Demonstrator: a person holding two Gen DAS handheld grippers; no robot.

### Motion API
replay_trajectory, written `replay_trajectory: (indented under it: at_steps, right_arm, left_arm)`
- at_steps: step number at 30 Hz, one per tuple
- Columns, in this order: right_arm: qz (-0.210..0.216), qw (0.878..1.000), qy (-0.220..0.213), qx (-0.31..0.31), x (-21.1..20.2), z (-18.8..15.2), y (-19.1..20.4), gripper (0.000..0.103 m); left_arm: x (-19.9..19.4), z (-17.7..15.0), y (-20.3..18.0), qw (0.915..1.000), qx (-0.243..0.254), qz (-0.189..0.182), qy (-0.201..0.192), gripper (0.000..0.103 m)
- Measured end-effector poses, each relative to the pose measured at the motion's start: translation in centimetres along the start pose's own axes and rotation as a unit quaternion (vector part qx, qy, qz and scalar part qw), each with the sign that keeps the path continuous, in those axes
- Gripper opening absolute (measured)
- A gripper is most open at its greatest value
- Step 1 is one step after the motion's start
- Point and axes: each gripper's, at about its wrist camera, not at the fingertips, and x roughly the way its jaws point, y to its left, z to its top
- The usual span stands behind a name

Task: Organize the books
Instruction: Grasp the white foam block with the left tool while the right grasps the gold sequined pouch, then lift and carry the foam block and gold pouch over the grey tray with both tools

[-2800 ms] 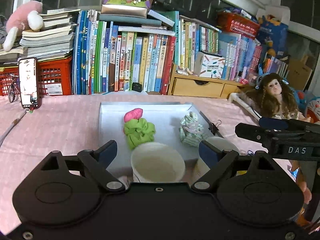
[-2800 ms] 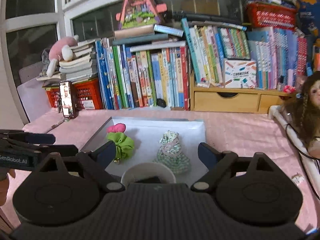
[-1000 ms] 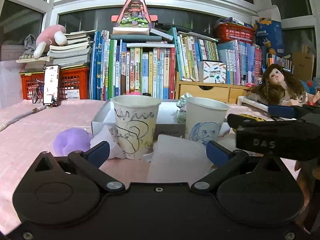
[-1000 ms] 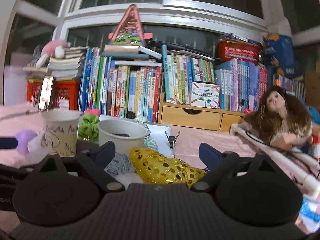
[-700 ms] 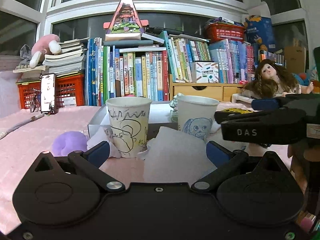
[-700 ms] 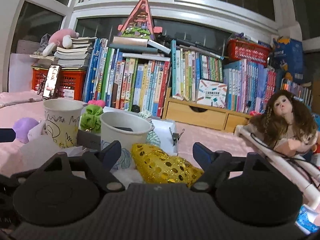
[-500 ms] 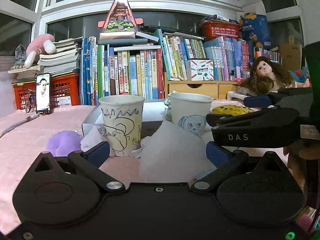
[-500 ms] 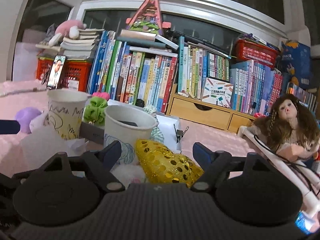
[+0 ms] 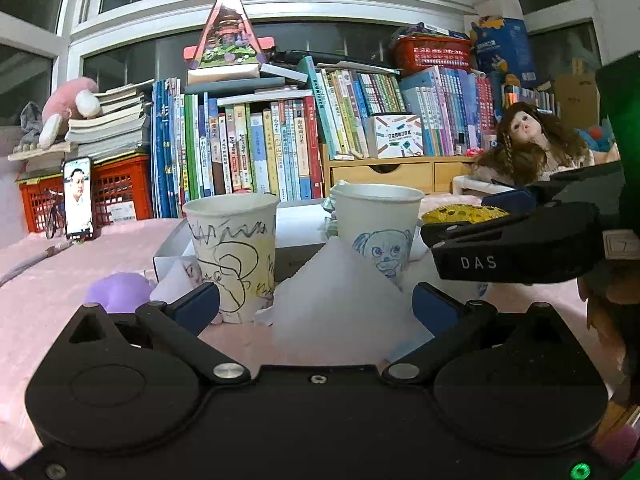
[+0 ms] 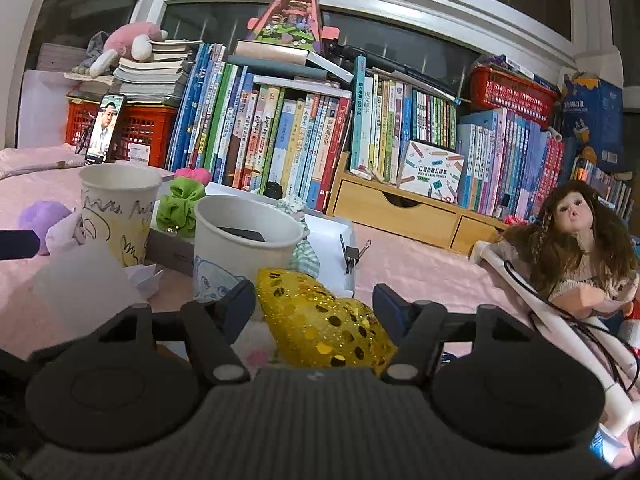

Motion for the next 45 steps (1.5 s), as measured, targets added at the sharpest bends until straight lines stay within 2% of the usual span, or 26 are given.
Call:
replay_trajectory:
  at_steps: [3, 6, 10, 20, 26, 29, 31, 32, 33, 37, 41, 45]
  right_arm:
    - [0.003, 1.000, 0.003, 0.005, 0.1, 0.0, -0.2, 0.070]
    - [0.004, 1.000, 0.004, 0.007, 0.1, -0.1, -0.3, 0.069]
    - [0.006, 1.000, 0.006, 0.011, 0.1, -0.1, -0.3, 0.067]
    - [0.012, 1.000, 0.010, 0.017, 0.2, 0.0, -0.4, 0.065]
    - [0.012, 1.000, 0.014, 0.017, 0.4, 0.0, -0.2, 0.064]
    - [0.011, 1.000, 0.018, 0.016, 0.7, -0.1, -0.2, 0.063]
    - [0.011, 1.000, 0.020, 0.016, 0.8, -0.1, -0.2, 0.060]
    - [0.011, 1.000, 0.021, 0.015, 0.9, -0.1, -0.2, 0.057]
    - [0.011, 1.000, 0.022, 0.013, 0.9, 0.0, -0.1, 0.054]
    - [0.009, 1.000, 0.018, 0.012, 0.6, 0.1, 0.0, 0.045]
    - [0.007, 1.000, 0.003, 0.030, -0.1, 0.7, -0.5, 0.037]
    - [0.007, 0.999, -0.019, 0.046, -1.0, 2.0, -1.3, 0.036]
  left_arm:
    - [-0.6, -0.1, 0.4, 0.9997, -0.001, 0.019, -0.016, 0.103]
    - [-0.8, 0.0, 1.5, 0.9989, -0.026, 0.035, -0.019, 0.103]
    - [-0.9, 0.1, 2.6, 0.9981, -0.050, 0.035, -0.012, 0.103]
    - [-3.2, -0.3, 2.1, 0.9990, -0.035, 0.007, -0.026, 0.103]
    - [-1.3, -0.4, 1.6, 0.9990, -0.035, 0.024, -0.012, 0.102]
    - [-0.1, -0.3, 1.4, 0.9991, -0.034, 0.025, -0.001, 0.094]
    - [0.7, -0.3, 1.4, 0.9990, -0.038, 0.024, 0.010, 0.079]
    - [1.0, -0.2, 1.5, 0.9989, -0.039, 0.022, 0.017, 0.065]
    - [1.2, -0.2, 1.6, 0.9987, -0.041, 0.018, 0.025, 0.057]
    - [1.4, 0.1, 1.9, 0.9981, -0.047, 0.014, 0.038, 0.057]
    - [0.4, 1.1, 2.0, 0.9988, -0.043, 0.011, 0.022, 0.056]
    - [-1.2, 2.9, 2.0, 0.9993, -0.038, -0.005, 0.001, 0.056]
